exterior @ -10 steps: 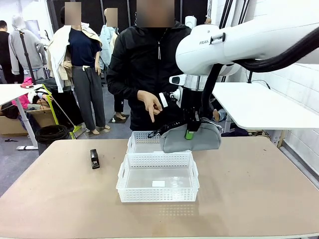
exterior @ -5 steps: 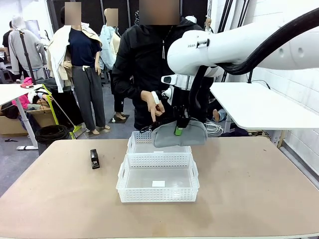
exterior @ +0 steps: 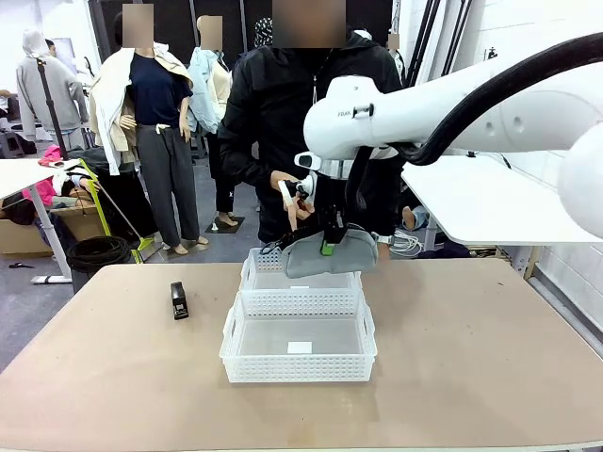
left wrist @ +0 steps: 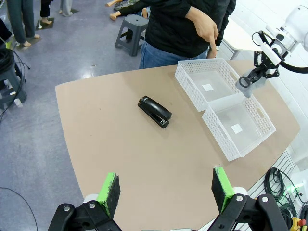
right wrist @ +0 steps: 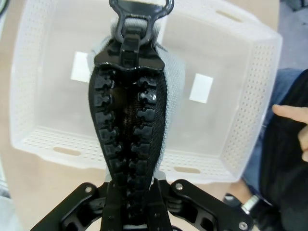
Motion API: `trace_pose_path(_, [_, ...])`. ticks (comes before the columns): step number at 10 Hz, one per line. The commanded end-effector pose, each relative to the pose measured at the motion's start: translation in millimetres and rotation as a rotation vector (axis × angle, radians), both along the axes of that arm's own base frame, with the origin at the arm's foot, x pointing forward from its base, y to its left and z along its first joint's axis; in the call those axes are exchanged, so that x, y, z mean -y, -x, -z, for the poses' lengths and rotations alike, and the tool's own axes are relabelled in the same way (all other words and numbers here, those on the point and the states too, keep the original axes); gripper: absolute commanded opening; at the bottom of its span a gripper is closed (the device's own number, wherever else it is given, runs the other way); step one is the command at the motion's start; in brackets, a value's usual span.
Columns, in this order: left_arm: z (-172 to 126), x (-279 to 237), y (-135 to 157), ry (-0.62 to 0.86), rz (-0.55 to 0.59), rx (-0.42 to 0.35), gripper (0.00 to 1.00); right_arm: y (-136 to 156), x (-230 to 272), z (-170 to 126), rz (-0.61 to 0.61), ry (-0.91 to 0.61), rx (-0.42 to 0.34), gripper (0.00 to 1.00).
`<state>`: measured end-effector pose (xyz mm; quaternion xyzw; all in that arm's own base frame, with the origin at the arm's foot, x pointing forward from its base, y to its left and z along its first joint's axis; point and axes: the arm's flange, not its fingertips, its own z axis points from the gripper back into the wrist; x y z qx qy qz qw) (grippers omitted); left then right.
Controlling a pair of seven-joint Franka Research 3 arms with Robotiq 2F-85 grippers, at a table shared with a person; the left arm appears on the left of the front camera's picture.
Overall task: Distribute items into two baskets.
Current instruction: Place the picked Pencil pouch into the Organizing basket as instructed by the person.
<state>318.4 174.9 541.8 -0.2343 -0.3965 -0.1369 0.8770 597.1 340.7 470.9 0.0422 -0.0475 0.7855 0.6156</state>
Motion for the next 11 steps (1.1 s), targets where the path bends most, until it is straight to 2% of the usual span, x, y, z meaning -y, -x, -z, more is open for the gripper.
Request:
trace_pose_path(1, [0.5,-1.1,-0.4,0.012,-0.002,0.011,1.00,-19.1,-18.1,3.2,0.018,0.023,0.052,0.00])
trace_pose_path(4, [0.5,-1.1,-0.4,0.012,-0.002,0.011,1.00,-46.5,-28.5,19.7,0.089,-0.004,0.093,0.00])
trace_pose_path(6, [0.5,-1.1,-0.4,0.012,-0.002,0.011,1.00,-56.0,-35.6,32.4,0.163,-0.010,0.121,0.00])
trace_pose_path(11, [0.5,-1.1,-0.4,0.012,-0.002,0.011,1.00,-82.0,-45.3,64.1,0.257,-0.020,0.179,0.00])
